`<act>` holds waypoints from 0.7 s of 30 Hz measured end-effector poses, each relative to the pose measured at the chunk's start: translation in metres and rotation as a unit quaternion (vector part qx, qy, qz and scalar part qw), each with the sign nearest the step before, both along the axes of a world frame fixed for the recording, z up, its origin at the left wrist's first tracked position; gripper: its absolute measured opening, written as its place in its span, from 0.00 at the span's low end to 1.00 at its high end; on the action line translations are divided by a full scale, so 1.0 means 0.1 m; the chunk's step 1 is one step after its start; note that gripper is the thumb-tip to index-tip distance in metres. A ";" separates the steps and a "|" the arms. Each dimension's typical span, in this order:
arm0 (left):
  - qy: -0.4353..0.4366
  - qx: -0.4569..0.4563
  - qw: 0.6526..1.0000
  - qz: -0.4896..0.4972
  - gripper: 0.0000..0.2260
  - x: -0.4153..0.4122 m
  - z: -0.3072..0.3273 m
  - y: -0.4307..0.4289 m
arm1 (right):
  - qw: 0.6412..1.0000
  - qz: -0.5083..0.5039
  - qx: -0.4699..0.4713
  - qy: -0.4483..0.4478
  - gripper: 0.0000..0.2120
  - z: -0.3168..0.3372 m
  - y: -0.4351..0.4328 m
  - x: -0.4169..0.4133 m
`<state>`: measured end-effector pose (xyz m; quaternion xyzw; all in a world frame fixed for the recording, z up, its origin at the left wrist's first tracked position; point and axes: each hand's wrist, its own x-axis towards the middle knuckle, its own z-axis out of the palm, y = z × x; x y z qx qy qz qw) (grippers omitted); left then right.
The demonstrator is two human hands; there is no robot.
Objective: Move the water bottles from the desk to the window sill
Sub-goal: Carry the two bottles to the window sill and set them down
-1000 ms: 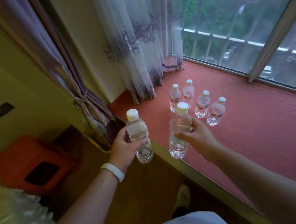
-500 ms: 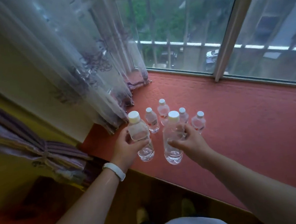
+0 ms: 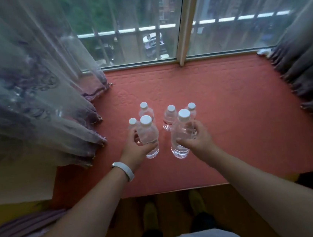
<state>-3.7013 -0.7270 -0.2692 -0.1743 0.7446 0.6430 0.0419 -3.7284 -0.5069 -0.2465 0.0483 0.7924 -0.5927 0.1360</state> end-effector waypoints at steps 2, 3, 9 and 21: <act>-0.005 0.002 1.000 -0.010 0.27 -0.07 -0.13 -0.05 | 1.000 -0.013 0.008 0.001 0.21 -0.10 -0.06 -0.03; -0.009 0.002 1.000 -0.014 0.27 -0.09 -0.21 -0.06 | 1.000 -0.018 0.012 0.001 0.21 -0.18 -0.08 -0.04; -0.017 -0.004 1.000 -0.024 0.26 -0.24 -0.67 -0.03 | 0.999 -0.026 0.046 -0.006 0.23 -0.67 -0.16 -0.18; -0.002 -0.064 0.997 0.035 0.29 -0.62 -1.71 0.31 | 0.998 -0.060 0.032 0.005 0.21 -1.65 -0.03 -0.48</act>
